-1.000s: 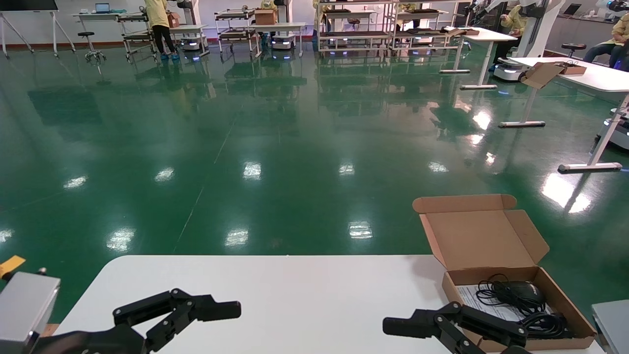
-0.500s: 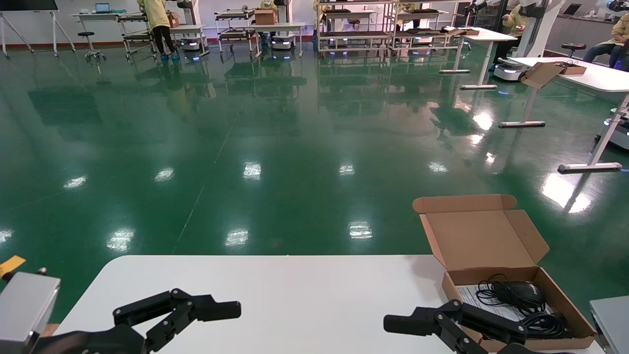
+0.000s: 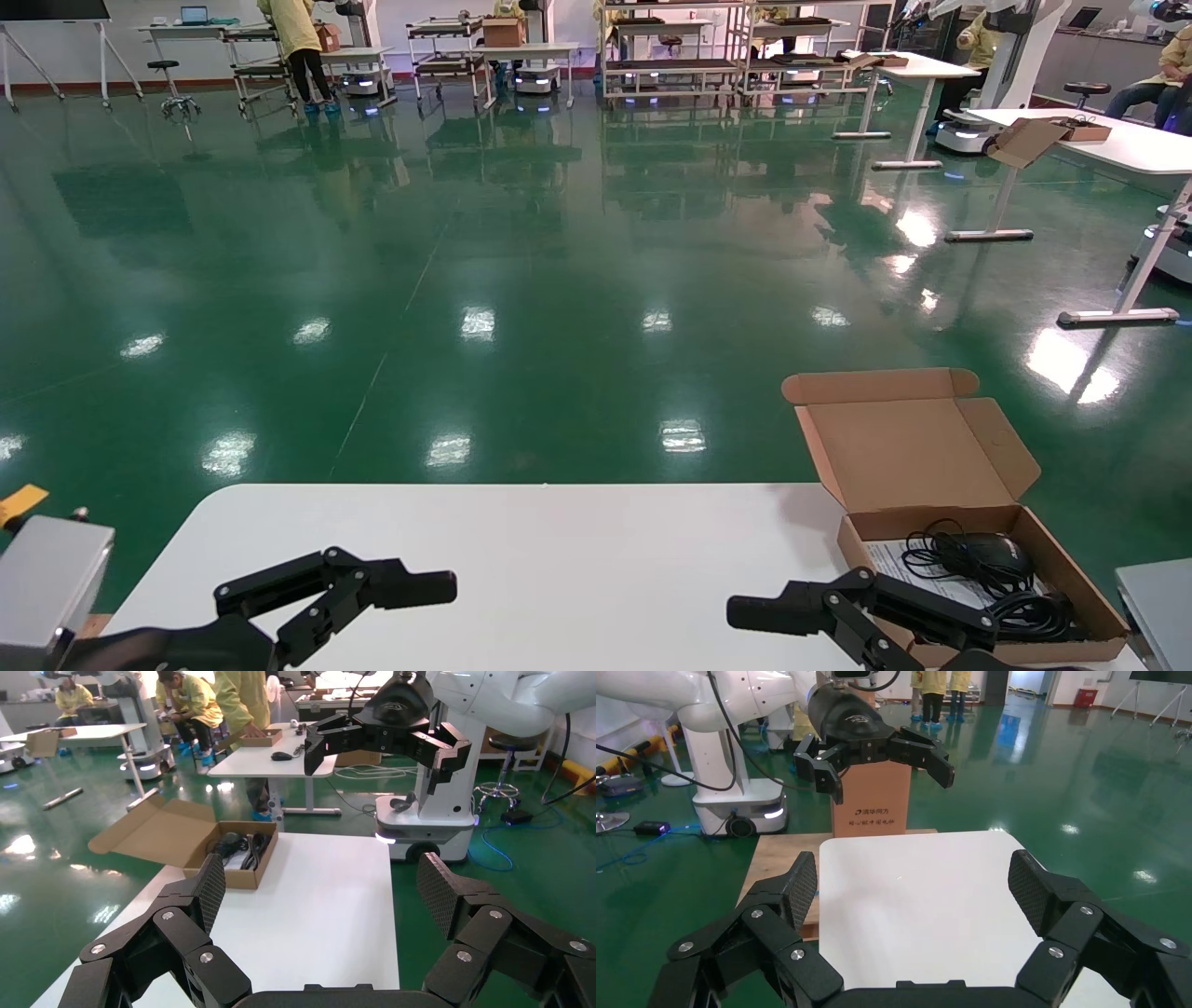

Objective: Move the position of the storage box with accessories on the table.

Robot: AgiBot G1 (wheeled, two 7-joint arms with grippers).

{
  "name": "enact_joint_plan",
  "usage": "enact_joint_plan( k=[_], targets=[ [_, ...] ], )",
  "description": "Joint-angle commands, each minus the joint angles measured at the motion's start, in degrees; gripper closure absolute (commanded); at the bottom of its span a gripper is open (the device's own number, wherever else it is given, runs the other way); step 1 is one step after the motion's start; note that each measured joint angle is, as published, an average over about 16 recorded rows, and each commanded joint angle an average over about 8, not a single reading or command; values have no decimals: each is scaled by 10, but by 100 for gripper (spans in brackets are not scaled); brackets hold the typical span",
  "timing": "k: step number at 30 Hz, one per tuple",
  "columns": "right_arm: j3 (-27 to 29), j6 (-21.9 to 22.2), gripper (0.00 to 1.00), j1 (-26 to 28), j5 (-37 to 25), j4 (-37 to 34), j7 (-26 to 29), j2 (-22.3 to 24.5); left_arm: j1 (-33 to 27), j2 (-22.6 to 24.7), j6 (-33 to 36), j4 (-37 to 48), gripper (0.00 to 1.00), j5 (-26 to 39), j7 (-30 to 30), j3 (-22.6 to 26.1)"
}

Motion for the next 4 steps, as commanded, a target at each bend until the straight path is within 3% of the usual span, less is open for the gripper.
enact_joint_plan(
  k=[1,4],
  targets=[
    [0,0,0,0,0,0,0,0,0,0,0,0,0,0,0,0],
    [0,0,0,0,0,0,0,0,0,0,0,0,0,0,0,0]
  ],
)
